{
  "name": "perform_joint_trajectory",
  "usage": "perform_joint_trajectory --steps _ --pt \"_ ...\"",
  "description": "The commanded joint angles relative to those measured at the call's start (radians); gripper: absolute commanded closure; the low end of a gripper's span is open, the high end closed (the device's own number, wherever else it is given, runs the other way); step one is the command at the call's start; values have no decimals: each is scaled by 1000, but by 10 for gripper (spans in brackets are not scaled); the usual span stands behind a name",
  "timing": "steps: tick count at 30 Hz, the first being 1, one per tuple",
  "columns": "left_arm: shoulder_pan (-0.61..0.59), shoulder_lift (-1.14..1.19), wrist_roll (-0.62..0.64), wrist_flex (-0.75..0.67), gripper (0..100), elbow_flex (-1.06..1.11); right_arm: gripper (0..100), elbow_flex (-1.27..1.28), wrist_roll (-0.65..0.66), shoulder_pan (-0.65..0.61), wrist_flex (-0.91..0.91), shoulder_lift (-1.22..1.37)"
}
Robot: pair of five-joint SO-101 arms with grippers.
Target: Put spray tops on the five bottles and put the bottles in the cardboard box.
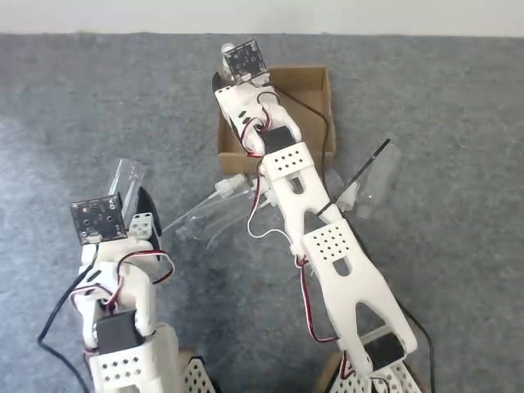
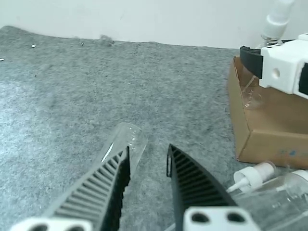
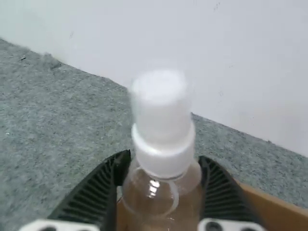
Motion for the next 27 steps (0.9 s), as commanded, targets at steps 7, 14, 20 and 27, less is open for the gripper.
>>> perform_joint_trajectory --steps 7,14,20,27 --pt "2 -20 -25 3 877 -2 747 -17 -72 24 62 21" --pt "2 -20 -25 3 877 -2 747 -18 -71 19 64 12" --pt "2 -20 -25 3 877 -2 747 -18 -75 19 162 -39" --pt "2 -20 -25 3 877 -2 748 -18 -75 19 186 -51"
